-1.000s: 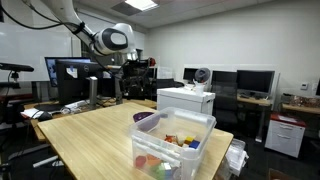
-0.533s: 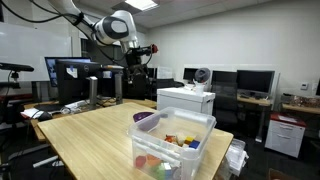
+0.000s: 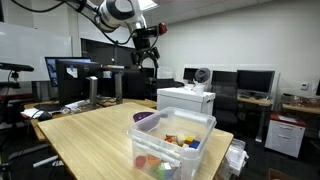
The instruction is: Pour the contents in the purple bowl into the clear container
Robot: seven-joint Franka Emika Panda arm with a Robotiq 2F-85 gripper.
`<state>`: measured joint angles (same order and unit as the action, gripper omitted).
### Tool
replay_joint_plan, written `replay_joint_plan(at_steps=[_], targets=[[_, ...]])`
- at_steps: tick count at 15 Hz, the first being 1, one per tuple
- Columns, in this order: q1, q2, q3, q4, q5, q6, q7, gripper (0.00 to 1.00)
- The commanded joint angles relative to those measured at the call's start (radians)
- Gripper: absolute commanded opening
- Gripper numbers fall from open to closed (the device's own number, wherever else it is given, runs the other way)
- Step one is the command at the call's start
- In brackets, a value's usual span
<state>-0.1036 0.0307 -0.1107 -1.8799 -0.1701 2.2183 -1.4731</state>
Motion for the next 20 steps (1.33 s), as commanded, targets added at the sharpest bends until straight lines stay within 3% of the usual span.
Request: replay_joint_plan(at_steps=[1, 9, 16, 20], targets=[[-0.054, 0.05, -0.048, 0.047, 0.018, -0.016, 0.074, 1.0], [-0.149, 0.123, -0.125, 0.06, 0.02, -0.008, 0.276, 1.0], [-0.156, 0.114, -0.118, 0.042, 0.009, -0.006, 0.237, 1.0], [-0.154, 0.132, -0.121, 0.041, 0.009, -0.005, 0.304, 1.0]])
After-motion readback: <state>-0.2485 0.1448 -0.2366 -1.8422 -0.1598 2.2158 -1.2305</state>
